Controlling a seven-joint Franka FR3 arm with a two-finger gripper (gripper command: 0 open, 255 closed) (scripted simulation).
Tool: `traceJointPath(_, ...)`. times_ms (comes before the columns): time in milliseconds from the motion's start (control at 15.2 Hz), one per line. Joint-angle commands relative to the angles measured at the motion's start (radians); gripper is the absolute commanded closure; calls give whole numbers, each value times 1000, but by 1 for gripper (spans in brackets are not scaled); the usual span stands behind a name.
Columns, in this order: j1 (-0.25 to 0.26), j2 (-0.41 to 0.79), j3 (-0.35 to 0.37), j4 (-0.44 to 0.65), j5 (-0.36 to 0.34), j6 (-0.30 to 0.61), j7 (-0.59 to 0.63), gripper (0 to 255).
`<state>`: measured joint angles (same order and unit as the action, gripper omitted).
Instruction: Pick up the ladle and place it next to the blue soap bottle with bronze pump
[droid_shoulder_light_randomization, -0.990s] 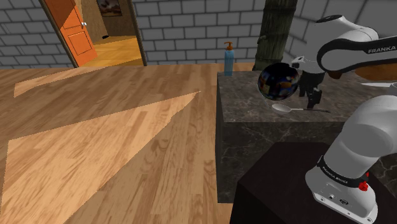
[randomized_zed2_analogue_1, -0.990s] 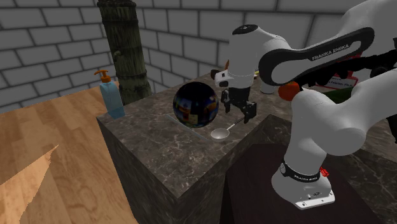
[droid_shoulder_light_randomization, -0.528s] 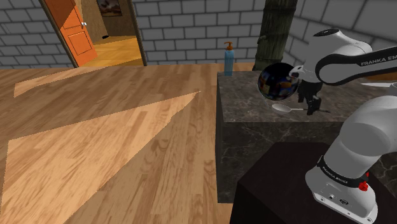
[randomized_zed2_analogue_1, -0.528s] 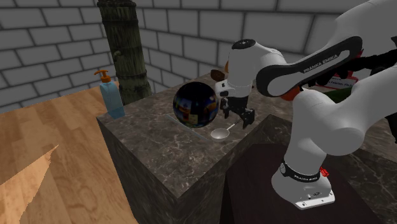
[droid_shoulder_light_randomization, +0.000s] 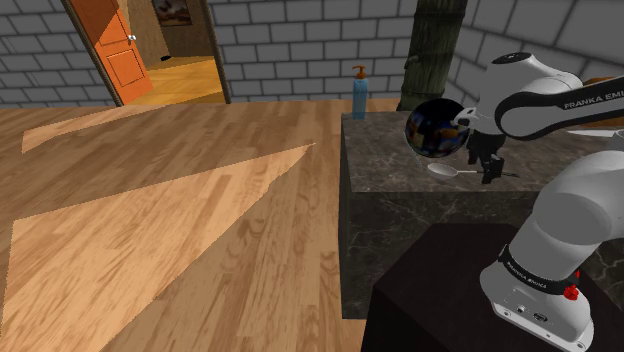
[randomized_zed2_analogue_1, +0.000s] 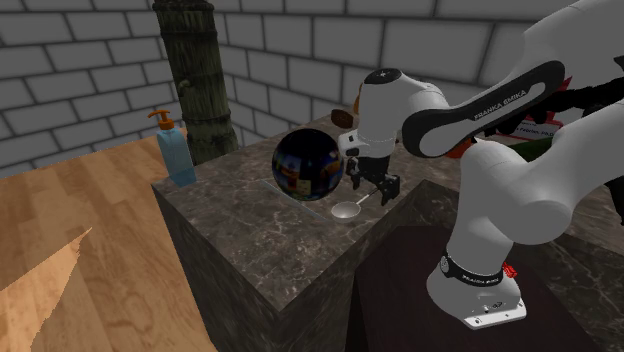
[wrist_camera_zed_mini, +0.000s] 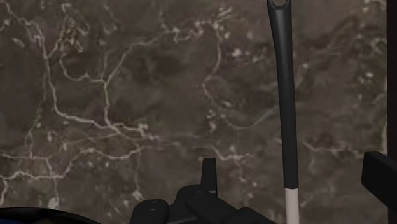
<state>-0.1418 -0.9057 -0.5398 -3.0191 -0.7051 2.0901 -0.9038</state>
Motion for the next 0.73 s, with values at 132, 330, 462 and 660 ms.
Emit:
traceJointPath(132,0,0,0,0,0,0,0,255)
traceJointPath(330,0,0,0,0,0,0,0,255)
traceJointPath(462,0,0,0,0,0,0,0,255)
traceJointPath(660,0,0,0,0,0,0,0,255)
